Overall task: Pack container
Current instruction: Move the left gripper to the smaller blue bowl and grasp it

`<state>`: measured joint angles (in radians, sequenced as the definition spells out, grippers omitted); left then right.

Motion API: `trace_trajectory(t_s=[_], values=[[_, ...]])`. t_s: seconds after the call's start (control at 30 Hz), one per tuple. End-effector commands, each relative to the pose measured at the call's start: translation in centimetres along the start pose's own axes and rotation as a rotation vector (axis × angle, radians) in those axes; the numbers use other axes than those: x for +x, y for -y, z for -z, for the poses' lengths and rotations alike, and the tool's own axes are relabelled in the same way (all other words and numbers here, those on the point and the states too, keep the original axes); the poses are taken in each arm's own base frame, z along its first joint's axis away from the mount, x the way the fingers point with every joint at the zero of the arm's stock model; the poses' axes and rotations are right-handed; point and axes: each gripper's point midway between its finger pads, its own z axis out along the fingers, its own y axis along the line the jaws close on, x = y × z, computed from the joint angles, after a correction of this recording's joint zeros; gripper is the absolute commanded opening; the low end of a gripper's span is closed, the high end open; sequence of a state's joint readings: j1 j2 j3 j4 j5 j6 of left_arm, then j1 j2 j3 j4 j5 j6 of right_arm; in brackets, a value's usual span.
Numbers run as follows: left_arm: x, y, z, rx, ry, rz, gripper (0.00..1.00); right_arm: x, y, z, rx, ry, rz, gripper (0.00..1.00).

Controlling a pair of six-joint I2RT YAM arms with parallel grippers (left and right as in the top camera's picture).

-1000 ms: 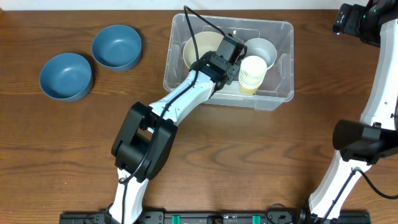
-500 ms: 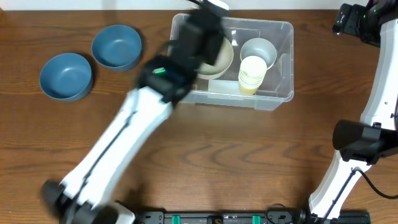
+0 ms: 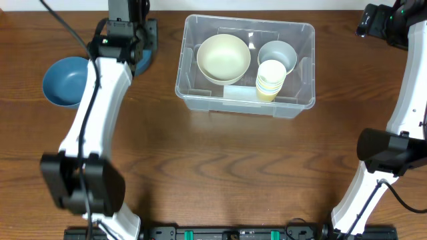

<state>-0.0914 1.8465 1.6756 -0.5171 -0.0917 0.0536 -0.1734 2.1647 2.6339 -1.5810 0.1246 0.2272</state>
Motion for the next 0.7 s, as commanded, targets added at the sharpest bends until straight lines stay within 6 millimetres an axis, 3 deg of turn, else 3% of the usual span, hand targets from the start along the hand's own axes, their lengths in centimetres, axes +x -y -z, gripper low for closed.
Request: trace_trajectory(t_s=[0.0, 0.23, 0.67], values=[[1.8, 0.3, -2.8, 0.032, -0.056, -0.019, 0.58, -0.3, 0.3, 0.4, 0.004, 0.016, -0.016, 0.99], [6.0, 0.9, -7.5, 0.033, -0.181, -0.034, 0.58, -0.3, 0.3, 0.4, 0.004, 0.016, -0.016, 0.99], [11.3, 0.2, -12.7, 0.014, -0.307, -0.028, 0.56, -0.3, 0.3, 0.4, 0.004, 0.016, -0.016, 0.99]])
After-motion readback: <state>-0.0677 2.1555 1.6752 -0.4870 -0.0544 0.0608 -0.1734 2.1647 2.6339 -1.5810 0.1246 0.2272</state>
